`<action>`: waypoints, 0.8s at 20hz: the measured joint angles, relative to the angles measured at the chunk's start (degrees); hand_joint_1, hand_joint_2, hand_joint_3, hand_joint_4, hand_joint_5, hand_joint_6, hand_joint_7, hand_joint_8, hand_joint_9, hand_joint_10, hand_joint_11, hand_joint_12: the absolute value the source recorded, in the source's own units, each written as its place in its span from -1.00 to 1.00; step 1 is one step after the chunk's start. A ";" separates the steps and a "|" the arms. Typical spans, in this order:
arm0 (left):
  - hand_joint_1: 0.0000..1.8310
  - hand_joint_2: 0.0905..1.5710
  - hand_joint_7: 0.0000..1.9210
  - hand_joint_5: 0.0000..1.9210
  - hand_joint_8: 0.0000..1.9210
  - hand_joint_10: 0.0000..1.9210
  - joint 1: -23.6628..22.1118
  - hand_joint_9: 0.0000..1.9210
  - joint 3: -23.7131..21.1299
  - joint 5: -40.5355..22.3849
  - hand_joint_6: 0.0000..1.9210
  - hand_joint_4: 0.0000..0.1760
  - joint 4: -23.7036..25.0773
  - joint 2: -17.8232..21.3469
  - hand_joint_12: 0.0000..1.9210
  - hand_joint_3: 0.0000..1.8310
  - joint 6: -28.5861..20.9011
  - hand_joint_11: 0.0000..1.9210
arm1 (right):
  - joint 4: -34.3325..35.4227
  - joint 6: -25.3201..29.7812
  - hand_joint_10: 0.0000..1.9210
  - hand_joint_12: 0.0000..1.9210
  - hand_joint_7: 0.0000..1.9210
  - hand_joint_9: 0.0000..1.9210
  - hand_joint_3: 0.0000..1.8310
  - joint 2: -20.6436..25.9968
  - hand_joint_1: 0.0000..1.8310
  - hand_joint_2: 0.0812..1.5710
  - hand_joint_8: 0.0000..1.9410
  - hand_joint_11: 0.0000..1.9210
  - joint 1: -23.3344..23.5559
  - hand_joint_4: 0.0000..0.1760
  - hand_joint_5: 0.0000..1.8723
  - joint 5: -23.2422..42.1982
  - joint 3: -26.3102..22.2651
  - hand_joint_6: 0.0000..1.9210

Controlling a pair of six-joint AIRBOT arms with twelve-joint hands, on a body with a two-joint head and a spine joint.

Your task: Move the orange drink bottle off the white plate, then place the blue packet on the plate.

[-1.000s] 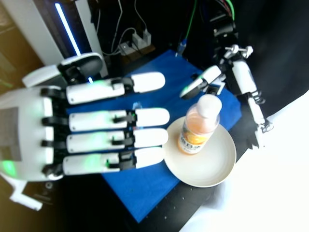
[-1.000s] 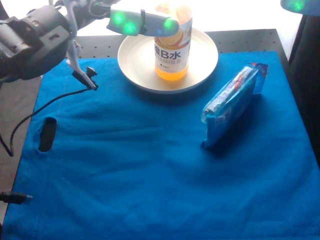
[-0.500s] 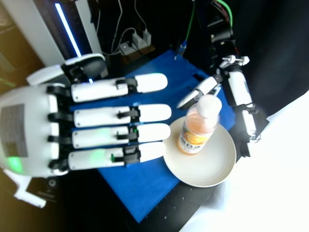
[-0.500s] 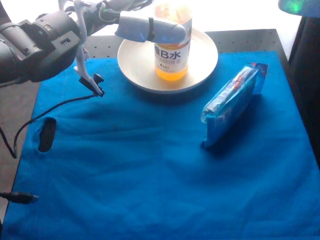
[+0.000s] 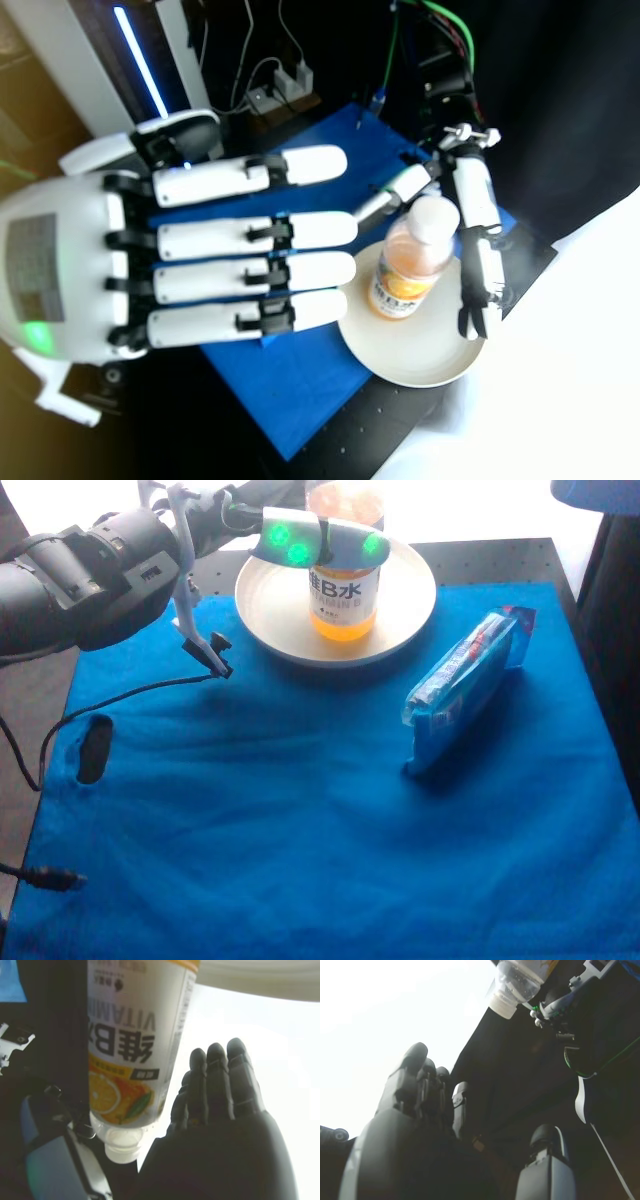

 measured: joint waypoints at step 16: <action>0.37 0.34 0.11 0.12 0.08 -0.17 0.35 -0.15 -0.24 -4.87 -0.35 -1.00 1.88 3.37 0.65 -1.00 -4.39 -0.70 | -0.04 0.00 -0.99 -0.21 -0.76 -0.78 -1.00 -0.31 -0.50 0.14 -0.99 -1.00 0.00 0.12 -0.68 0.02 0.13 -1.00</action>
